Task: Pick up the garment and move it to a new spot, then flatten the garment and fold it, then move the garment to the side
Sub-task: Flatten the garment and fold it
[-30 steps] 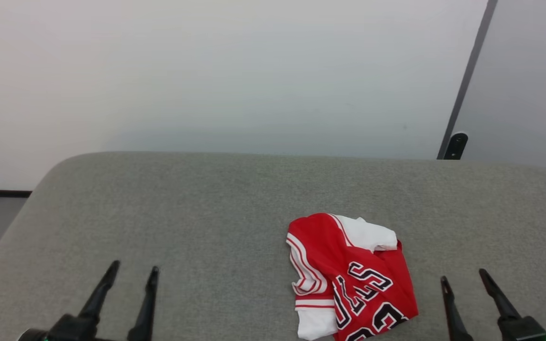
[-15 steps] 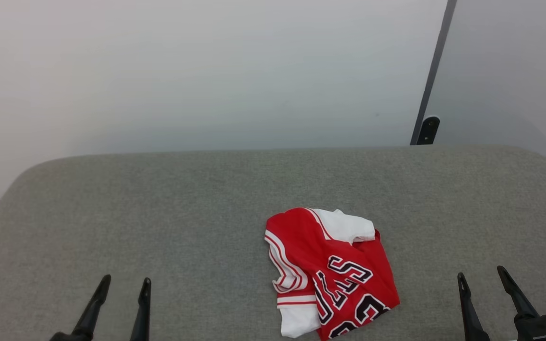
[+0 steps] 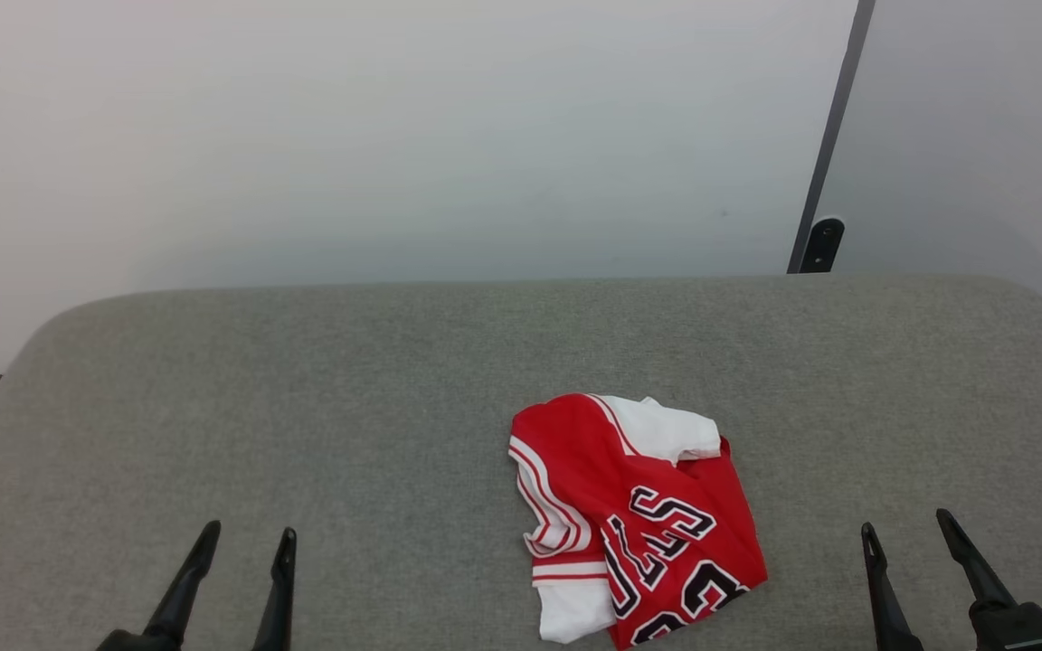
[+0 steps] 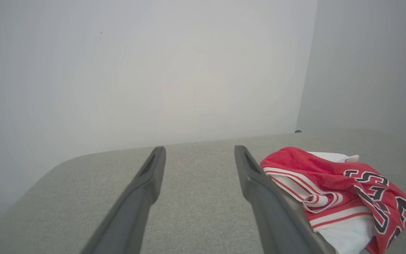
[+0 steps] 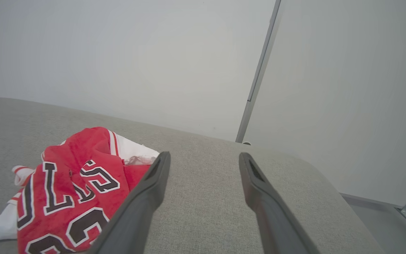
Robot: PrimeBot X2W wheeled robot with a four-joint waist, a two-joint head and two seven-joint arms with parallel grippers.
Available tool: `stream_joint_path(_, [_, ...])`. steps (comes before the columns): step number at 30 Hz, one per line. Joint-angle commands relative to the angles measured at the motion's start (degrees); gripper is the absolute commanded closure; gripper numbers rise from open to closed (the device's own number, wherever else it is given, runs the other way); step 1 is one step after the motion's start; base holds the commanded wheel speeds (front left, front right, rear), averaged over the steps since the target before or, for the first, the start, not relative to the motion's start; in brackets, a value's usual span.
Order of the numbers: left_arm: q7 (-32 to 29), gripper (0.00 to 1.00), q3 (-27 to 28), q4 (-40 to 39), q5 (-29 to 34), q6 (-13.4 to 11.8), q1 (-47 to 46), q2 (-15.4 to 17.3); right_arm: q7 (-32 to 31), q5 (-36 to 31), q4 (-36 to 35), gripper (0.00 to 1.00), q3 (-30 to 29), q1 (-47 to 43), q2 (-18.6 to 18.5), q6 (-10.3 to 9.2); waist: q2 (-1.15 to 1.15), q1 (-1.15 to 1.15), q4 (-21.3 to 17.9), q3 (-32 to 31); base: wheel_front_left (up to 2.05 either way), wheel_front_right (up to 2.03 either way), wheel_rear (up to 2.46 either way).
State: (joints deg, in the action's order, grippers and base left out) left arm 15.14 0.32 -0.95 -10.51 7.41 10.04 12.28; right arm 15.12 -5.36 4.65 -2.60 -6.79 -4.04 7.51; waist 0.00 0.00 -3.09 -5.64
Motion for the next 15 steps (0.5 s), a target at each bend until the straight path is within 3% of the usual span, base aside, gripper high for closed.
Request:
stream_joint_path(1, [0.0,0.00,0.0,-0.1,-0.2,0.1,0.4,0.2,0.1,0.2,0.1,0.00,0.3,0.2,0.1,-0.04,0.00,0.00,0.2,0.0,0.00,0.00,0.00])
stream_joint_path(15, [0.0,0.00,-0.4,1.1,-1.9,0.1,0.1,-0.5,0.1,0.3,0.2,0.00,1.1,0.8,0.1,-0.05,0.00,0.00,-0.3,0.7,0.00,0.00,0.00])
